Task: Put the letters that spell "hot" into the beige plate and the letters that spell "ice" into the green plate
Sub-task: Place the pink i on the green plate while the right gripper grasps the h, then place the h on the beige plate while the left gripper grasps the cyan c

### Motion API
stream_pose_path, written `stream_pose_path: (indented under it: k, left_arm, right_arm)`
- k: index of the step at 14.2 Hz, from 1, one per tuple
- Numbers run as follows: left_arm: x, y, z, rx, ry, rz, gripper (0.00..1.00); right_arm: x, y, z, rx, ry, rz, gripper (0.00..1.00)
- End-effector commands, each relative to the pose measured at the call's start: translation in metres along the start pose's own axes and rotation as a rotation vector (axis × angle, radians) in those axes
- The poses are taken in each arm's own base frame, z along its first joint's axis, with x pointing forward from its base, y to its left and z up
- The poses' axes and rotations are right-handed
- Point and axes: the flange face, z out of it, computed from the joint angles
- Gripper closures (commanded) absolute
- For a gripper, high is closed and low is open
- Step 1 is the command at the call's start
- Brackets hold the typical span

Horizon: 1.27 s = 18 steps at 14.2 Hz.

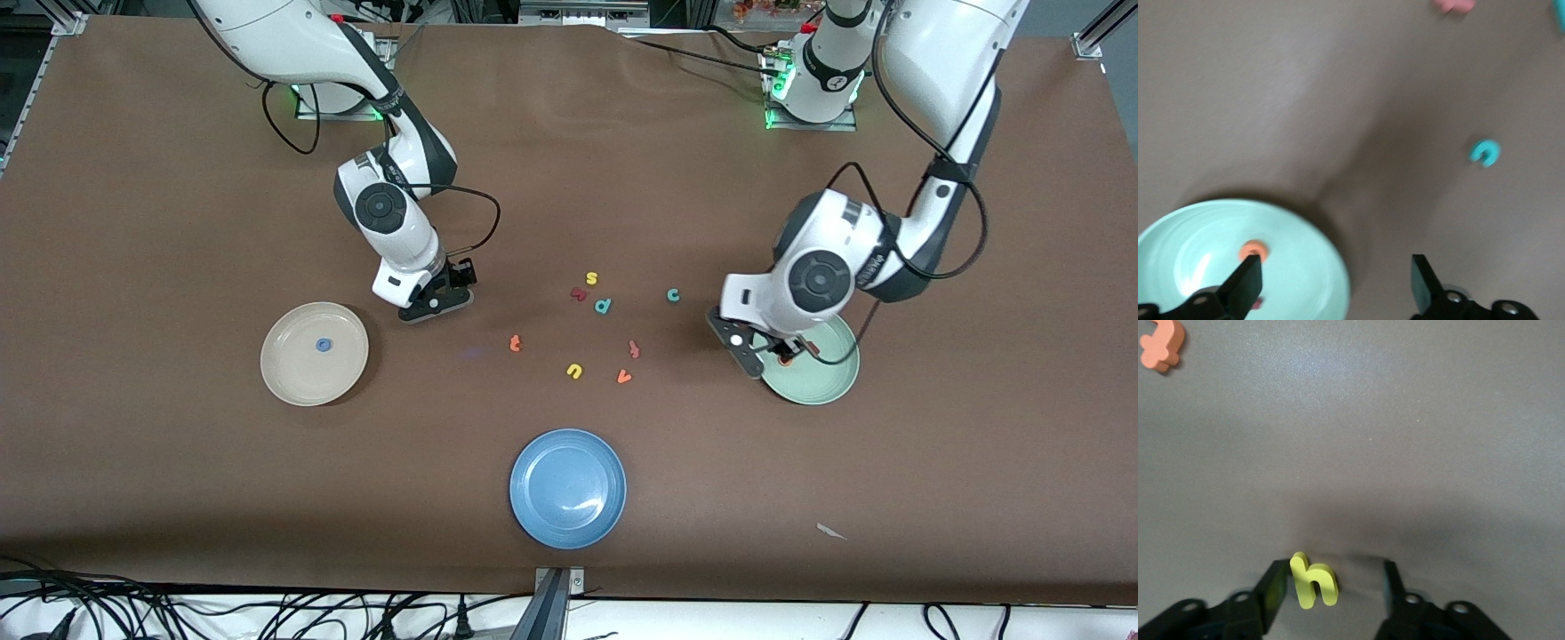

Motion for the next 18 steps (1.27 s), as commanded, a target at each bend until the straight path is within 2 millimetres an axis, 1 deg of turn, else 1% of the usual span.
stream_pose_path:
  k: [1, 2, 3, 4, 5, 6, 7, 8, 10, 11, 12, 14, 15, 16, 18]
  left_arm:
    - [0.015, 0.04, 0.003, -0.036, -0.008, -0.141, 0.0]
    - [0.022, 0.057, 0.007, -0.041, -0.017, -0.202, 0.0]
    - [0.027, 0.072, 0.009, -0.038, -0.026, -0.271, 0.0]
    - [0.035, 0.094, 0.014, -0.032, -0.036, -0.345, 0.0]
    - [0.041, 0.113, 0.02, -0.025, -0.047, -0.432, 0.0]
    - [0.047, 0.126, 0.029, -0.019, -0.062, -0.521, 0.0]
    - [0.054, 0.14, 0.038, -0.006, -0.067, -0.572, 0.0]
    - [0.057, 0.143, 0.045, -0.01, -0.053, -0.632, 0.0]
    - [0.061, 0.145, 0.054, -0.019, -0.044, -0.742, 0.02]
    - [0.061, 0.141, 0.064, -0.023, -0.056, -0.79, 0.03]
    - [0.06, 0.136, 0.068, -0.028, -0.051, -0.811, 0.05]
    - [0.059, 0.129, 0.071, -0.03, -0.05, -0.829, 0.15]
    - [0.057, 0.123, 0.072, -0.032, -0.049, -0.854, 0.28]
    - [0.056, 0.117, 0.072, -0.039, -0.043, -0.881, 0.34]
    - [0.057, 0.119, 0.077, -0.049, -0.047, -0.896, 0.4]
  right_arm:
    - [-0.002, -0.001, 0.0, -0.006, 0.015, -0.008, 0.43]
    - [-0.002, -0.002, 0.0, -0.006, 0.016, -0.006, 0.46]
    - [-0.003, -0.003, 0.002, -0.006, 0.013, -0.001, 0.46]
    - [-0.003, -0.004, 0.002, -0.006, 0.013, -0.001, 0.48]
    - [-0.004, -0.009, 0.003, -0.005, 0.013, -0.006, 0.5]
    - [-0.004, -0.01, 0.002, -0.004, 0.014, 0.005, 0.53]
    - [-0.004, -0.014, 0.003, -0.003, 0.014, 0.006, 0.54]
    - [-0.004, -0.016, 0.004, -0.002, 0.013, 0.003, 0.57]
    - [-0.004, -0.017, 0.008, 0.0, 0.016, 0.004, 0.61]
    - [-0.004, -0.017, 0.008, 0.0, 0.016, 0.01, 0.62]
    - [-0.004, -0.018, 0.009, 0.0, 0.016, 0.011, 0.63]
    - [-0.005, -0.02, 0.01, 0.001, 0.017, 0.007, 0.68]
    - [-0.005, -0.02, 0.013, 0.002, 0.019, 0.007, 0.7]
    - [-0.004, -0.02, 0.013, 0.003, 0.02, 0.007, 0.73]
    - [0.001, -0.021, 0.012, 0.006, 0.029, 0.008, 0.77]
